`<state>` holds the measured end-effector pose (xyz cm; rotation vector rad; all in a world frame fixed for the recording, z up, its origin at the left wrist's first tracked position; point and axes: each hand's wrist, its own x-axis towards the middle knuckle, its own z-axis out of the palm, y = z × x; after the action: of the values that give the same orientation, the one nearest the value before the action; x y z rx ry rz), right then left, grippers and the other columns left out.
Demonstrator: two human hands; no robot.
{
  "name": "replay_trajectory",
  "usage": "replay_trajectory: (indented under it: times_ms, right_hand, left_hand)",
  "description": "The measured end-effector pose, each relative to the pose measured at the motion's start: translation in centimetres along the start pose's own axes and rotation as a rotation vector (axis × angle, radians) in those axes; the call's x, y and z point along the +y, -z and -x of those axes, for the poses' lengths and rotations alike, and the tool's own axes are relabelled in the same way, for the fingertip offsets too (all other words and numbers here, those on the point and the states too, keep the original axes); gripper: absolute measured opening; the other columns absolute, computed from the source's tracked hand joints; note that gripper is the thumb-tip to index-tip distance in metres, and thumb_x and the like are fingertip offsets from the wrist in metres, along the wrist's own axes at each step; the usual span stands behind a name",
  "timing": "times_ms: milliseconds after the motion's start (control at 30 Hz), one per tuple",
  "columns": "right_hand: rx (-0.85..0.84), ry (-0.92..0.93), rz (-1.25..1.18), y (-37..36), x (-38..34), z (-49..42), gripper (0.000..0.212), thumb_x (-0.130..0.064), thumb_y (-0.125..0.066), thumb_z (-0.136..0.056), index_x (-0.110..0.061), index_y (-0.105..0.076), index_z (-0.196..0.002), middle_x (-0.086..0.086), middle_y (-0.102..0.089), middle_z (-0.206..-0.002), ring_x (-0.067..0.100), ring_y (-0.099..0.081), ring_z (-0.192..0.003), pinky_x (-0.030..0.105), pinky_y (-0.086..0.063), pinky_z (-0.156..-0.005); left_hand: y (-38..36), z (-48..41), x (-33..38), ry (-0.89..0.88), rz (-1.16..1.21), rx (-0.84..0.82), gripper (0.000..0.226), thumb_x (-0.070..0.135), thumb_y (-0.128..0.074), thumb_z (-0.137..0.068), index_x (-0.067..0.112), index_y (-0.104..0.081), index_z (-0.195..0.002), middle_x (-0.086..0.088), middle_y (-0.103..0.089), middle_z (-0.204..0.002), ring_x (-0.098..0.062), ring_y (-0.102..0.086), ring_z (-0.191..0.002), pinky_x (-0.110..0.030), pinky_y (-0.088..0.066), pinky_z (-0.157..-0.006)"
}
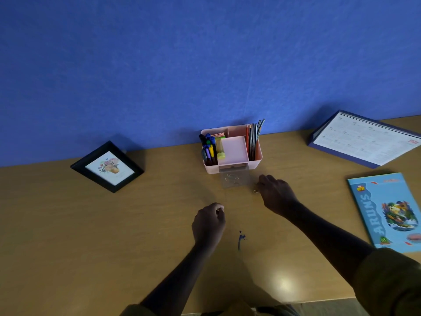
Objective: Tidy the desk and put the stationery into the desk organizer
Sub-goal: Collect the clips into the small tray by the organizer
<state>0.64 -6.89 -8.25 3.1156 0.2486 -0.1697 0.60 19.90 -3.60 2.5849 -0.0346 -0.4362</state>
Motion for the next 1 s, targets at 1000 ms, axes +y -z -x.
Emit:
replay_trajectory:
  times_ms: [1000]
  right_hand:
    - [-0.027,-0.138,0.088,-0.9,-5.6,4.3,0.018,-0.021,-0.067,-0.099,-0.003,-0.066,-0.101,0.014,-0.062,-0.095,0.026,-0.054,-0.07,0.037,-0.051,-0.057]
  left_hand:
    - [-1.5,0.9,0.4,-0.053,0.05,-0.046,0.026,0.037,-0.06,-0.102,0.03,-0.077,-0.12,0.01,-0.08,-0.106,-0.008,-0.074,-0.094,-0.026,-0.054,-0.07]
